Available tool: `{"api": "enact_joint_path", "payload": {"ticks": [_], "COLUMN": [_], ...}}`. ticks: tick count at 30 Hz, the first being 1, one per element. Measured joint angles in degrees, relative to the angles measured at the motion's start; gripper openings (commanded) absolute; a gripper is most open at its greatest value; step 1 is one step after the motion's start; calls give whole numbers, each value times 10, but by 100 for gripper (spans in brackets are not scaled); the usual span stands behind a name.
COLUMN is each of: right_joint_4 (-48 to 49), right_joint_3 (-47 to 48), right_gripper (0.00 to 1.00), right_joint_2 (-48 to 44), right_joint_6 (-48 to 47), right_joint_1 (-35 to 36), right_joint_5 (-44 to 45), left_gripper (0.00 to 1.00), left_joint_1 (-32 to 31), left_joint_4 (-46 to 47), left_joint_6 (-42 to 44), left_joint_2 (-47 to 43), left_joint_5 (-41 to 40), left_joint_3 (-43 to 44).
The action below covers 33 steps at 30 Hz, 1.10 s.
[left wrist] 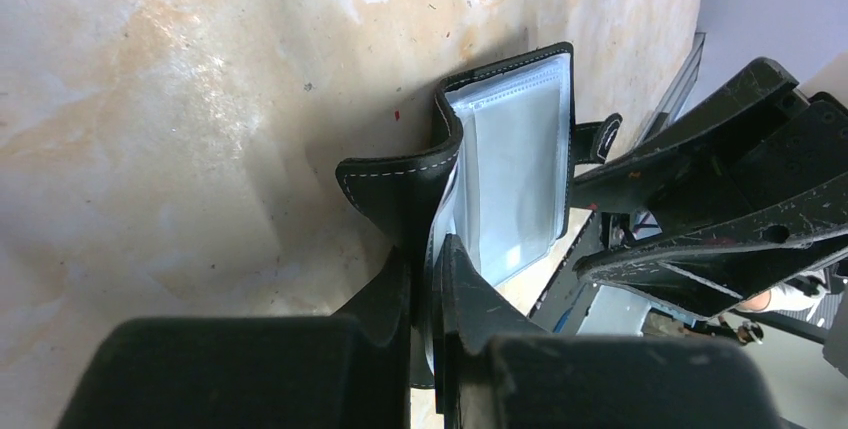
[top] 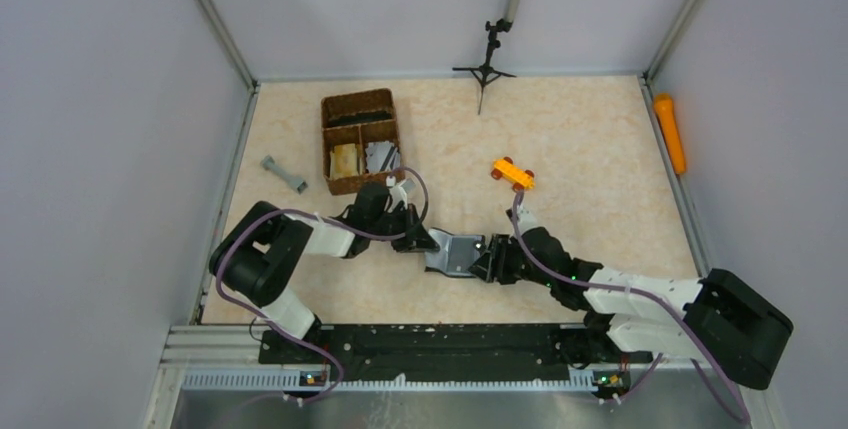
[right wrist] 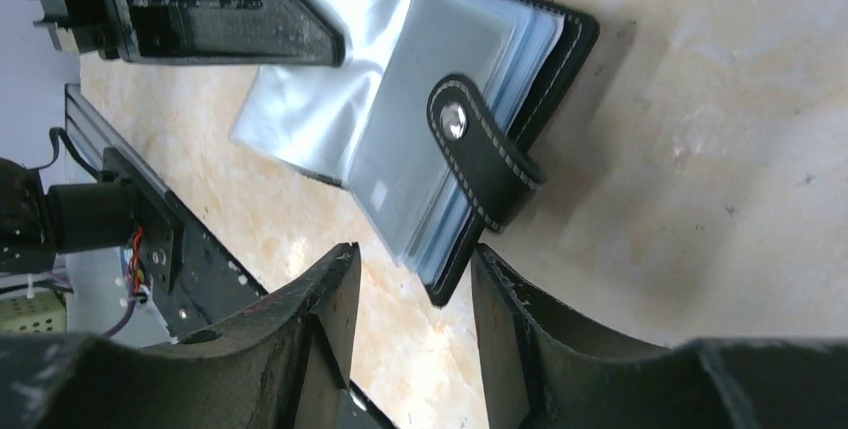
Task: Take the credit cards out of the card holder
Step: Remove the credit card from the card holder.
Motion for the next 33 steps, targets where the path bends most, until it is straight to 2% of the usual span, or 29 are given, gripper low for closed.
{"api": "enact_joint_path", "payload": {"ticks": [9, 22, 26, 33], "right_joint_4": [-9, -13, -12, -8], "right_joint_3": [-33, -32, -32, -32], "right_gripper": [39, 22, 23, 32], "right_joint_2": [-62, -10, -10, -4], "right_joint_6": [4, 3, 5, 10], "right_joint_1": [0, 0, 0, 0], "right_joint_5": [-6, 10, 12, 20], "left_gripper": [4, 3, 3, 3], "left_joint_1": [-11, -24, -28, -36], "left_joint_4": [-15, -41, -56, -76], "left_joint_6": [8, 28, 35, 48], "left_joint_2": [0, 0, 0, 0], "left_joint_5": [-13, -31, -39, -51], "left_joint_3": [9, 24, 31, 41]}}
